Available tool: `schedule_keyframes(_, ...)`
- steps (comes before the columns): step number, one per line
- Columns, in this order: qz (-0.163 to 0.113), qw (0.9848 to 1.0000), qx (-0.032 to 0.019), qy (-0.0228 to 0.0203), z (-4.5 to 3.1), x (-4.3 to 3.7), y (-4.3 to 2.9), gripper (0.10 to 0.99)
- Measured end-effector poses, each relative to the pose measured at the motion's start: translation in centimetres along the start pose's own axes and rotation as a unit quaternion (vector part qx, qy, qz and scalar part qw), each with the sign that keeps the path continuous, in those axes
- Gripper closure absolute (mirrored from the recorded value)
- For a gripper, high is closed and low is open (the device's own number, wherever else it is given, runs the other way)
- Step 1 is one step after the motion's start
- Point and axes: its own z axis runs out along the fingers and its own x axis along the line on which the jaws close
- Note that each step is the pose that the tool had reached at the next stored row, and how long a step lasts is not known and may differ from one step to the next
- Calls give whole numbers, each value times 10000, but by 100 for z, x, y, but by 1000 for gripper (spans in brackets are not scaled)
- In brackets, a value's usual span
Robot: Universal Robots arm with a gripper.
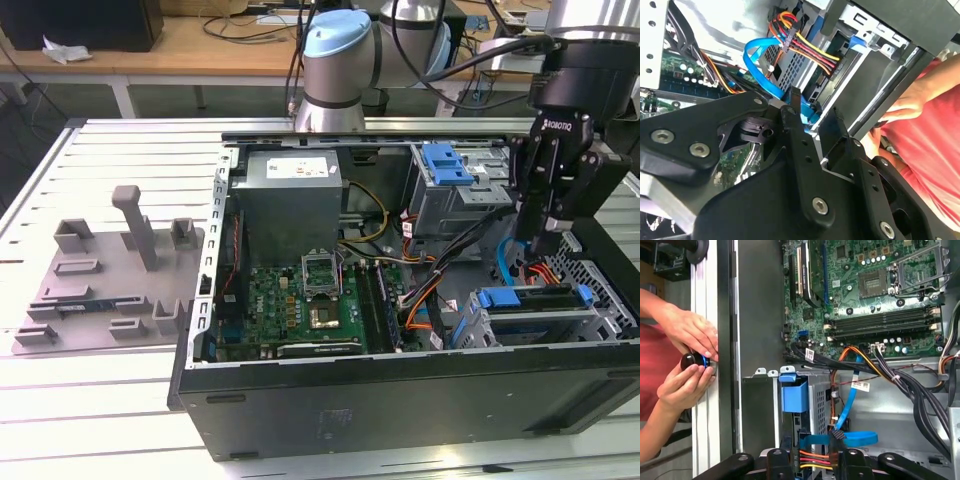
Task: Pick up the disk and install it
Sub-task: 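Insert the second disk wire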
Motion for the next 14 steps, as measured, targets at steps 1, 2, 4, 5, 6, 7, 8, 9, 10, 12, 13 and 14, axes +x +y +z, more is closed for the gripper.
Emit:
schedule_keyframes(1,-3,10000,-15,4,3,6,0,667)
schedule_keyframes(2,0,10000,-20,5,5,12,0,667)
schedule_keyframes(4,17,10000,-29,6,10,27,-2,667)
schedule_keyframes(5,22,10000,-31,5,10,30,-2,667)
schedule_keyframes(6,23,10000,-31,5,9,31,-2,667)
schedule_keyframes(7,26,10000,-25,6,9,31,-3,667)
schedule_keyframes(8,27,10000,-20,7,9,31,-3,667)
schedule_keyframes(9,28,10000,-20,11,8,32,-3,667)
schedule_keyframes(10,28,10000,-21,11,8,32,-2,667)
schedule_keyframes(12,30,10000,-19,11,9,32,-2,667)
schedule_keyframes(13,45,10000,11,7,9,32,-1,667)
schedule_keyframes(14,74,9999,72,-6,8,32,-1,667)
